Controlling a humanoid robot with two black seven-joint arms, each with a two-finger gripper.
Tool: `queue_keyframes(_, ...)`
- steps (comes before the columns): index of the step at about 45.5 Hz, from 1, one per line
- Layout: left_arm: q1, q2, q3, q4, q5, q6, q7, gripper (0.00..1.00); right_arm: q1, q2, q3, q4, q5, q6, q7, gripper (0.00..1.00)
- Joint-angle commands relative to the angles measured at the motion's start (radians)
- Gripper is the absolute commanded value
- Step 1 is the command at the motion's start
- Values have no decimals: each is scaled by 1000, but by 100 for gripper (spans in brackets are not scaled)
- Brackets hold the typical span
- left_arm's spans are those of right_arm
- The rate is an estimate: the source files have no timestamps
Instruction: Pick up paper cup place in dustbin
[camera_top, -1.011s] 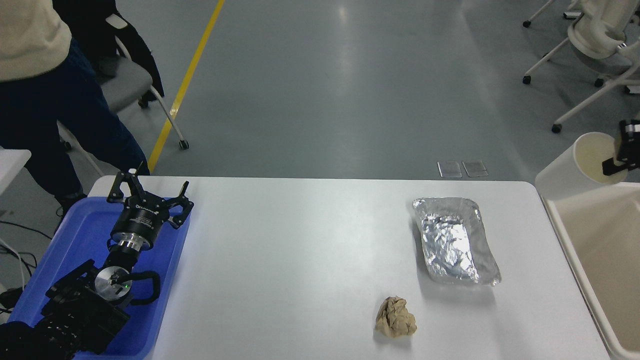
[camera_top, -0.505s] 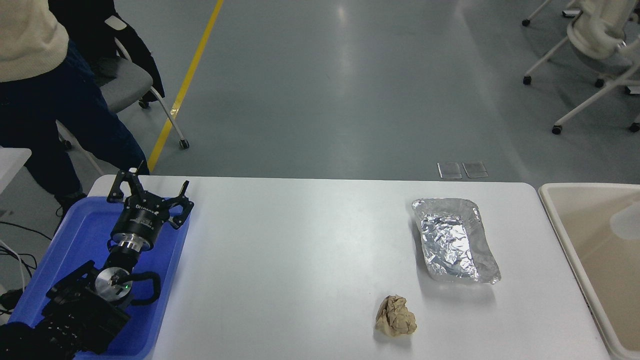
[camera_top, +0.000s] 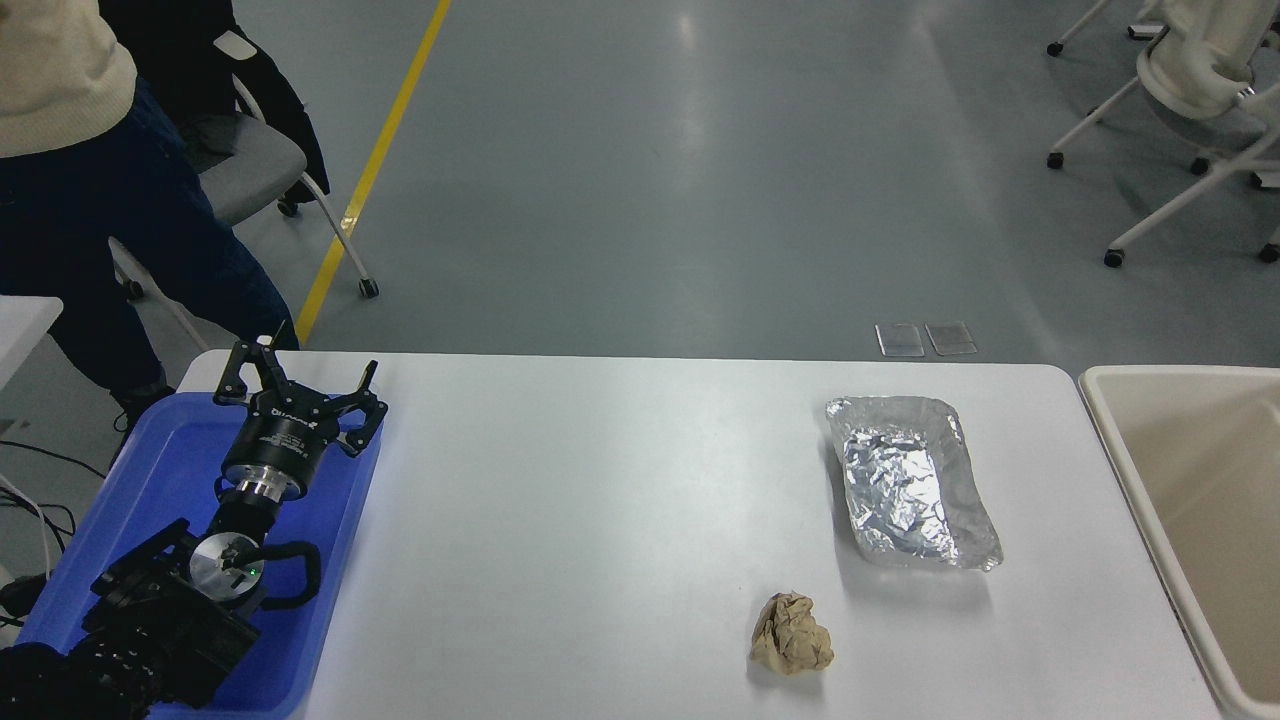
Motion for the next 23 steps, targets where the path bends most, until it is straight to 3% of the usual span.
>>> queue_keyframes(1, 0, 0, 0, 0, 0, 0, 0, 100, -151, 112, 67, -174, 8, -103, -75, 0)
queue_keyframes(5, 0, 0, 0, 0, 0, 0, 0, 100, -151, 117, 90, -174, 52, -105, -161, 0)
queue_keyframes(8, 0, 0, 0, 0, -1, 0, 0, 100, -152, 131, 105, -176, 78, -106, -196, 0)
queue_keyframes(23, 0, 0, 2, 0, 0, 0, 0, 100, -152, 160, 105, -179, 80, -149, -212, 0)
